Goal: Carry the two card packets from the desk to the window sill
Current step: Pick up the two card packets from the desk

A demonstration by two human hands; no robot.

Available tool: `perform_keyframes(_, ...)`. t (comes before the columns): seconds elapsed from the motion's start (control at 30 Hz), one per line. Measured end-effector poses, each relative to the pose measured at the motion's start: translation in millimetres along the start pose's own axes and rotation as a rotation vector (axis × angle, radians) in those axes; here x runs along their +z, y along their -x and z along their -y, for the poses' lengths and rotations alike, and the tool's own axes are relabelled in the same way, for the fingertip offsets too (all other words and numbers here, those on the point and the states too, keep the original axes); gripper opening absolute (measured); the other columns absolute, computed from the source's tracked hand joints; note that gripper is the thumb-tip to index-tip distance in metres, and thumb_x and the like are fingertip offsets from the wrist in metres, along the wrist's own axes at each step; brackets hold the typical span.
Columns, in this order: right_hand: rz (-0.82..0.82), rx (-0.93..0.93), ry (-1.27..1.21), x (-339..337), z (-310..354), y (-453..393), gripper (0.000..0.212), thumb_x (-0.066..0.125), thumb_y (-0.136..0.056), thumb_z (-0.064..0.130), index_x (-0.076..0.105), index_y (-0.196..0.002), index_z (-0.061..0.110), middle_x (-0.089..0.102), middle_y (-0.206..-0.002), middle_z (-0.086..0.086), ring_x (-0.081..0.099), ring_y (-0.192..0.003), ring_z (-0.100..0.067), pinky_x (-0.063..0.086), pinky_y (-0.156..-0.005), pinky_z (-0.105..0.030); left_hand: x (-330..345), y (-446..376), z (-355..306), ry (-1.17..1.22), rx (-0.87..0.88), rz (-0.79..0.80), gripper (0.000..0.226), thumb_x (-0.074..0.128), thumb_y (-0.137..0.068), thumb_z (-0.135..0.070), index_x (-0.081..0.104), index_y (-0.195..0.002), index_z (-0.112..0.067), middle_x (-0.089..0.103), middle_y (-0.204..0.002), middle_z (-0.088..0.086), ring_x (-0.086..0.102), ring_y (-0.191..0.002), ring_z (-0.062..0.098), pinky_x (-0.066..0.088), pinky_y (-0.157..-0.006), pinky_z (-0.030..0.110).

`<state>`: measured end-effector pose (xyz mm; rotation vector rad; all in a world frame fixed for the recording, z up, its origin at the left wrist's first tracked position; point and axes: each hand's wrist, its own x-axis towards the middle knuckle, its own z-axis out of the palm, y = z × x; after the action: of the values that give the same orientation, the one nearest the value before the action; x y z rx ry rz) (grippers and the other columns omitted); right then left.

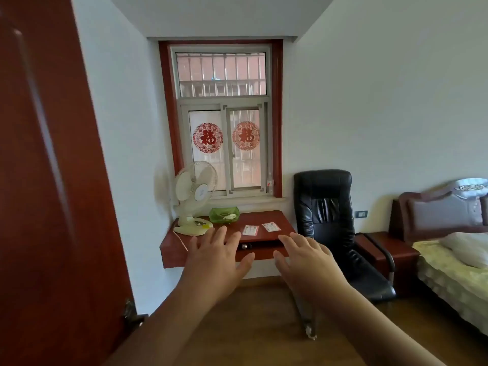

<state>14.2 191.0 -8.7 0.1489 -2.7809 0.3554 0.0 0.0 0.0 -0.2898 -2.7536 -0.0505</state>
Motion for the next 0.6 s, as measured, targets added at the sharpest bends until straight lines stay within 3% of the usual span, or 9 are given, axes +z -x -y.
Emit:
perform_keyframes(0.13, 0.026, -0.035, 0.031, 6.5, -44.8, -29.8, 0.056, 0.031, -0.100, 0.052, 0.034, -0.150, 0.027, 0.037, -0.160, 0.000, 0.034, -0.147, -0.023, 0.029, -0.118, -0.046, 19.2, -38.7, -21.2, -0.015, 0.002, 0.012, 0.071, 0.019, -0.092, -0.071, 0.026, -0.151, -0.032, 0.033, -0.162, -0.001, 0.025, -0.150, 0.023, 0.022, -0.119, 0.051)
perform_keyframes(0.3, -0.001, 0.024, -0.069, 19.3, -91.6, -63.6, 0.068, 0.030, -0.099, 0.059, 0.014, -0.157, 0.029, 0.036, -0.162, 0.003, 0.035, -0.148, -0.022, 0.026, -0.121, -0.044, 44.9, -80.8, -51.2, 0.005, 0.024, 0.001, 0.068, 0.023, -0.094, -0.067, 0.029, -0.151, -0.030, 0.036, -0.161, -0.002, 0.030, -0.148, 0.019, 0.026, -0.118, 0.045)
perform_keyframes(0.6, 0.045, 0.027, -0.068, 47.5, -137.7, -114.6, 0.063, 0.030, -0.101, 0.054, 0.021, -0.157, 0.025, 0.037, -0.161, 0.003, 0.033, -0.148, -0.021, 0.027, -0.120, -0.042, 91.1, -138.1, -64.4, -0.002, 0.024, 0.061, 0.069, 0.021, -0.094, -0.066, 0.024, -0.153, -0.030, 0.036, -0.160, -0.001, 0.028, -0.149, 0.019, 0.026, -0.120, 0.047)
